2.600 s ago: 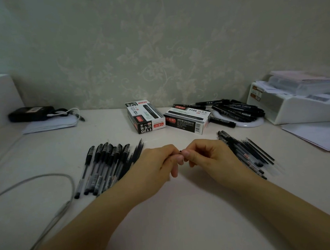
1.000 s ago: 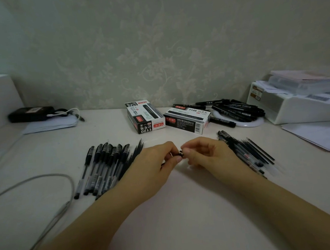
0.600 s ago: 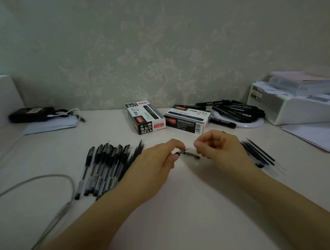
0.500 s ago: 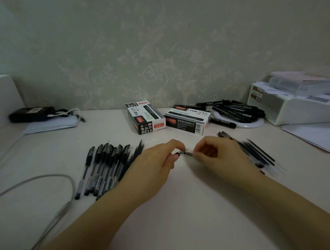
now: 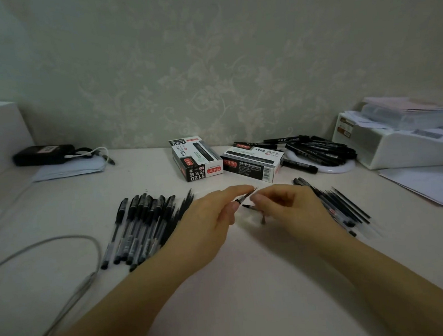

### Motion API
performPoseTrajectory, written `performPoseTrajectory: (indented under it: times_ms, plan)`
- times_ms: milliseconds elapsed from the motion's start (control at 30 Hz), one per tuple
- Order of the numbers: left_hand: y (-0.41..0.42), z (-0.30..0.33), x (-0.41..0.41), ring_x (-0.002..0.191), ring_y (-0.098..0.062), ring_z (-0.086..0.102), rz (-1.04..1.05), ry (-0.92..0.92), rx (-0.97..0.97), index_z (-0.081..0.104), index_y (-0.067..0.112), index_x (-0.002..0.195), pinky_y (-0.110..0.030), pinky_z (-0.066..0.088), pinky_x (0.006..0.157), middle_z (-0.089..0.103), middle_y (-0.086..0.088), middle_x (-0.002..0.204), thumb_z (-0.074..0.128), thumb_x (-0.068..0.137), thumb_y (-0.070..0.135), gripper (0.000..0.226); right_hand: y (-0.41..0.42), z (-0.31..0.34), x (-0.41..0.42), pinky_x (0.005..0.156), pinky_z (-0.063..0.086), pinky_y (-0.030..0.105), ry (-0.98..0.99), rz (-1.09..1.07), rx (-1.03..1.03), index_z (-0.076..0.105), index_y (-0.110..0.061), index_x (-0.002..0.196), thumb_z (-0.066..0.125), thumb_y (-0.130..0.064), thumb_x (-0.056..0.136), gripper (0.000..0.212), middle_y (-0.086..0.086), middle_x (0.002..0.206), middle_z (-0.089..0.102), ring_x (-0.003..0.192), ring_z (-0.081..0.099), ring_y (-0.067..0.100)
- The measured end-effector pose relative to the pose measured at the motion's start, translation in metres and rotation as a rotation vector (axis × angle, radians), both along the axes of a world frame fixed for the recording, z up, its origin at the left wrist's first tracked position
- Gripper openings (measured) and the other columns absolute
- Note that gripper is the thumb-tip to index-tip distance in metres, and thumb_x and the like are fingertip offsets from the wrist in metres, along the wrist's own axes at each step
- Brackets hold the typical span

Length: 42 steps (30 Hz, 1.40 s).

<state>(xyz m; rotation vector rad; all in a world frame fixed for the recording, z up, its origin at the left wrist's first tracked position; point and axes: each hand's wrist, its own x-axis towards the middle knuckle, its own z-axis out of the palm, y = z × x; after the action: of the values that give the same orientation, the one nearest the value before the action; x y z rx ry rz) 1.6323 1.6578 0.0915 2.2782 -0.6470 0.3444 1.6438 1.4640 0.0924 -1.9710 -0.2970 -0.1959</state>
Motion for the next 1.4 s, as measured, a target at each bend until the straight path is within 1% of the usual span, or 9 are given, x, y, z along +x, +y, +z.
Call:
performPoseTrajectory:
  times_ms: [133, 467, 700, 767, 833, 933, 1000, 1133, 1400]
  plan:
    - [-0.002, 0.001, -0.002, 0.073, 0.006, 0.05, -0.035, -0.01, -0.034, 0.053, 0.04, 0.132, -0.005, 0.035, 0.066, 0.055, 0.015, 0.079, 0.043, 0.102, 0.017, 0.039, 0.005, 0.003, -0.005, 0.071, 0.056, 0.019, 0.23, 0.13, 0.321, 0.08, -0.02, 0.093, 0.071, -0.026, 0.085, 0.013, 0.004, 0.092, 0.077, 0.08, 0.071, 0.011]
    - [-0.004, 0.003, -0.005, 0.076, 0.005, 0.05, -0.06, -0.023, -0.014, 0.05, 0.041, 0.135, -0.003, 0.034, 0.068, 0.056, 0.011, 0.081, 0.042, 0.102, 0.016, 0.042, 0.006, 0.001, -0.003, 0.071, 0.057, 0.022, 0.409, 0.195, 0.604, 0.076, -0.008, 0.1, 0.071, -0.02, 0.08, 0.023, 0.011, 0.098, 0.076, 0.081, 0.071, 0.014]
    - [0.0, -0.004, 0.0, 0.081, 0.012, 0.049, 0.019, -0.013, 0.043, 0.045, 0.041, 0.136, -0.004, 0.037, 0.068, 0.055, 0.016, 0.082, 0.039, 0.102, 0.028, 0.038, -0.006, 0.012, 0.009, 0.065, 0.058, 0.022, 0.269, -0.15, 0.824, 0.063, -0.009, 0.095, 0.053, -0.015, 0.101, 0.013, 0.006, 0.087, 0.077, 0.073, 0.072, 0.012]
    - [0.001, -0.005, 0.001, 0.082, 0.012, 0.05, 0.034, -0.021, 0.052, 0.046, 0.039, 0.136, -0.003, 0.037, 0.069, 0.053, 0.02, 0.082, 0.038, 0.102, 0.029, 0.036, -0.018, 0.015, 0.013, 0.062, 0.056, 0.019, 0.155, -0.264, 0.686, 0.066, -0.012, 0.094, 0.056, -0.016, 0.099, 0.012, 0.0, 0.077, 0.074, 0.064, 0.067, 0.006]
    - [0.001, -0.005, 0.001, 0.082, 0.008, 0.052, 0.06, -0.031, 0.053, 0.049, 0.037, 0.133, -0.005, 0.038, 0.069, 0.052, 0.021, 0.082, 0.038, 0.102, 0.029, 0.035, -0.034, 0.014, 0.017, 0.058, 0.053, 0.017, 0.014, -0.381, 0.328, 0.069, -0.016, 0.094, 0.059, -0.019, 0.098, 0.012, -0.006, 0.067, 0.069, 0.057, 0.062, 0.003]
    - [0.002, -0.004, 0.003, 0.081, 0.003, 0.054, 0.127, -0.043, 0.032, 0.054, 0.032, 0.129, -0.007, 0.038, 0.07, 0.052, 0.021, 0.079, 0.042, 0.101, 0.028, 0.031, -0.051, 0.01, 0.02, 0.06, 0.045, 0.017, -0.178, -0.514, -0.222, 0.07, -0.021, 0.085, 0.064, -0.023, 0.094, 0.011, -0.013, 0.07, 0.064, 0.062, 0.06, 0.005]
    - [0.004, -0.004, 0.004, 0.078, 0.012, 0.051, 0.173, -0.056, 0.017, 0.058, 0.029, 0.125, -0.004, 0.036, 0.067, 0.05, 0.024, 0.077, 0.046, 0.099, 0.028, 0.028, -0.058, 0.006, 0.02, 0.058, 0.043, 0.018, -0.202, -0.558, -0.415, 0.071, -0.019, 0.084, 0.065, -0.02, 0.093, 0.011, -0.009, 0.074, 0.066, 0.064, 0.059, 0.005]
    - [0.007, -0.005, 0.006, 0.073, 0.015, 0.049, 0.245, -0.052, 0.005, 0.06, 0.03, 0.12, -0.002, 0.036, 0.063, 0.051, 0.021, 0.083, 0.052, 0.097, 0.031, 0.025, -0.061, 0.0, 0.022, 0.069, 0.053, 0.034, -0.165, -0.602, -0.596, 0.073, -0.011, 0.092, 0.062, -0.014, 0.093, 0.011, 0.008, 0.082, 0.071, 0.071, 0.063, 0.023]
    - [0.008, -0.006, 0.007, 0.074, 0.002, 0.052, 0.325, -0.025, 0.015, 0.061, 0.031, 0.116, -0.011, 0.036, 0.065, 0.054, 0.017, 0.088, 0.056, 0.094, 0.032, 0.023, -0.063, -0.001, 0.021, 0.071, 0.05, 0.033, -0.12, -0.594, -0.682, 0.072, -0.008, 0.1, 0.061, -0.014, 0.093, 0.014, 0.011, 0.092, 0.07, 0.081, 0.062, 0.026]
